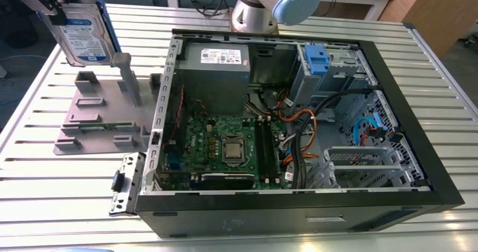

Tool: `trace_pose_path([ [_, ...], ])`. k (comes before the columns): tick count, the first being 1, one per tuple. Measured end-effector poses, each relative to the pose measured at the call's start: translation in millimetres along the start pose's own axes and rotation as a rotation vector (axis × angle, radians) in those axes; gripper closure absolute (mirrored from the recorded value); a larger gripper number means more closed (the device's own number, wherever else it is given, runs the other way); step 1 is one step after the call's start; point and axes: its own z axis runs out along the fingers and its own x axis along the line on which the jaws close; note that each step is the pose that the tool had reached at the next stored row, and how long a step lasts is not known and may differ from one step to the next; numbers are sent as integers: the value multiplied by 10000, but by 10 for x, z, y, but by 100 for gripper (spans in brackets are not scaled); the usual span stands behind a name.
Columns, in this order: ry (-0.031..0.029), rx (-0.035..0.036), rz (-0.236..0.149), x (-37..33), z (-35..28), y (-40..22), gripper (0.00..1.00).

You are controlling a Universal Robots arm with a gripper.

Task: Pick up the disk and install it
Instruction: 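Pick up the disk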

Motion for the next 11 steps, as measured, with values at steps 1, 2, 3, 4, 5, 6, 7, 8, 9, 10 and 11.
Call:
trace_pose_path([
  [1, 0, 1, 0, -1, -37, 2, 63],
  [2, 0, 0, 0, -2, -79, 4, 63],
  [3, 0, 1, 0, -2, -80, 4, 63],
  [4, 0, 1, 0, -2, -82, 4, 63],
  [5, 0, 0, 0, -2, -84, 4, 63],
  [6, 0, 0, 0, -2, -86, 4, 63],
  [7, 0, 0, 0, -2, -88, 4, 63],
  [8, 0, 0, 0, -2, -90, 4, 63],
  [9, 0, 0, 0, -3, -91, 4, 63],
  [10, 0, 0, 0, -3, -93, 4, 63],
  [11, 0, 0, 0, -3, -96, 4, 63],
])
